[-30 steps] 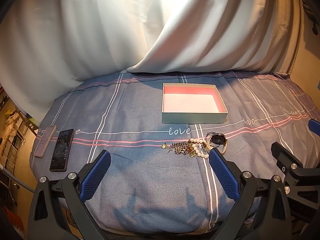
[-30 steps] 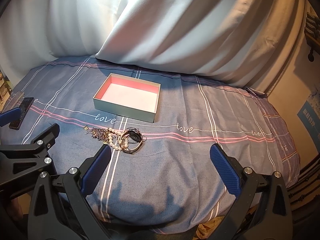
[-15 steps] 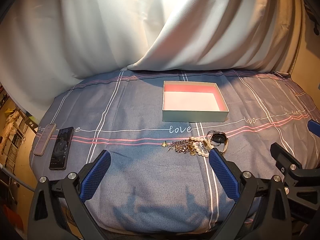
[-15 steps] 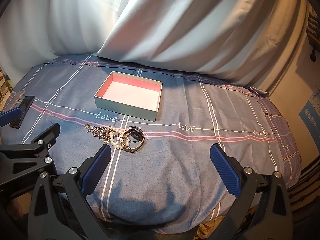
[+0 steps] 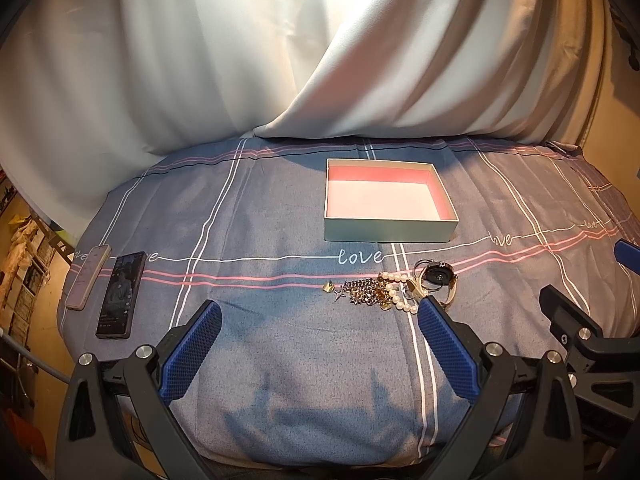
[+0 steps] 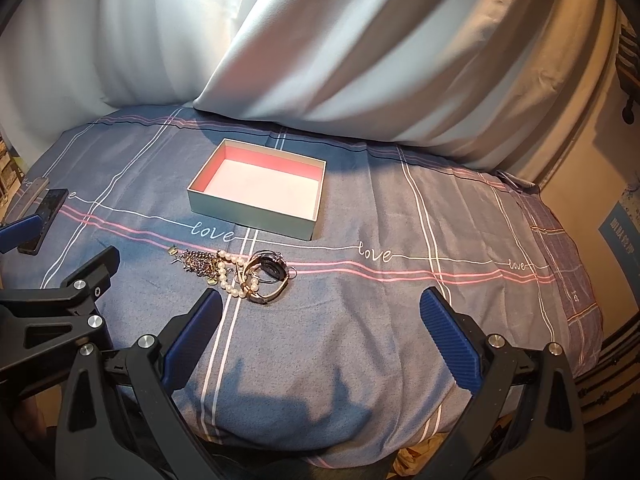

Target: Organize jewelry

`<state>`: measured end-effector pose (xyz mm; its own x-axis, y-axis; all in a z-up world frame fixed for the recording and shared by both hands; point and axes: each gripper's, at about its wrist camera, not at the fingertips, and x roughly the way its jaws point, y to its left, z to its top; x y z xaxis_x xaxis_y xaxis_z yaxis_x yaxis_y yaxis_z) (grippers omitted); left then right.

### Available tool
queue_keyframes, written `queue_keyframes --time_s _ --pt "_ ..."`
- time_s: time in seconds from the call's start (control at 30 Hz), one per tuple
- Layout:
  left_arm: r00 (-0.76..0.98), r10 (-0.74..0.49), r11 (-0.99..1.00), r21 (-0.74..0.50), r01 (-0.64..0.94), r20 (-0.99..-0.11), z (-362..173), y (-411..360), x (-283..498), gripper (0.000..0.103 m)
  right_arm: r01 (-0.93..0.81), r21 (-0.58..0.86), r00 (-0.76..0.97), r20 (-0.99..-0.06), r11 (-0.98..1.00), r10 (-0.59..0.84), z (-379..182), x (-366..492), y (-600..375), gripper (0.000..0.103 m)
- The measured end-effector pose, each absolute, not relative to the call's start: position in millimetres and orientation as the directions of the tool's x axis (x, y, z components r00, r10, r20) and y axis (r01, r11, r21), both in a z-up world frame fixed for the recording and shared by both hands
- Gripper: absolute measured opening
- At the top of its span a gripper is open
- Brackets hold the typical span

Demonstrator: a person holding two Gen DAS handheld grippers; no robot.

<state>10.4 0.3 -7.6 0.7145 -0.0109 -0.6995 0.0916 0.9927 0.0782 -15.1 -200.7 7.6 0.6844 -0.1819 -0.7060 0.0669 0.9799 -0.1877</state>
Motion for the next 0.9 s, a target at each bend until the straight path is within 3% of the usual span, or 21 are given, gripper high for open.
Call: queue_keyframes --time_s 0.43,0.5,0.57,0.7,0.9 --pt "0.664 -0.032 0.993 0.050 0.105 -0.747 -22 2 23 0.097 0.058 -0.162 0.661 -0.733 0.985 -0.159 -6 -4 -207 0.097" --pt "0.601 -0.067 0.993 0.005 0.117 -0.796 -44 7 40 0.097 0.054 -0.128 0.646 -0.752 0.990 -0.133 -22 8 -216 0.097" --pt "0.572 -0.034 0.994 0.034 0.106 -0.819 -70 12 58 0.097 0.010 -0.119 0.625 -0.774 0.993 -0.099 -46 25 -220 0.097" --pt "0.572 0.016 0.987 0.103 0.121 -0.820 -106 20 87 0.097 -0.039 -0.225 0.609 -0.777 0.974 -0.155 -88 56 -218 0.097" --pt "0.563 -0.014 0.987 0.077 0.138 -0.826 -124 27 131 0.097 -0.019 -0.165 0.575 -0.809 0.986 -0.124 -114 82 -228 0.097"
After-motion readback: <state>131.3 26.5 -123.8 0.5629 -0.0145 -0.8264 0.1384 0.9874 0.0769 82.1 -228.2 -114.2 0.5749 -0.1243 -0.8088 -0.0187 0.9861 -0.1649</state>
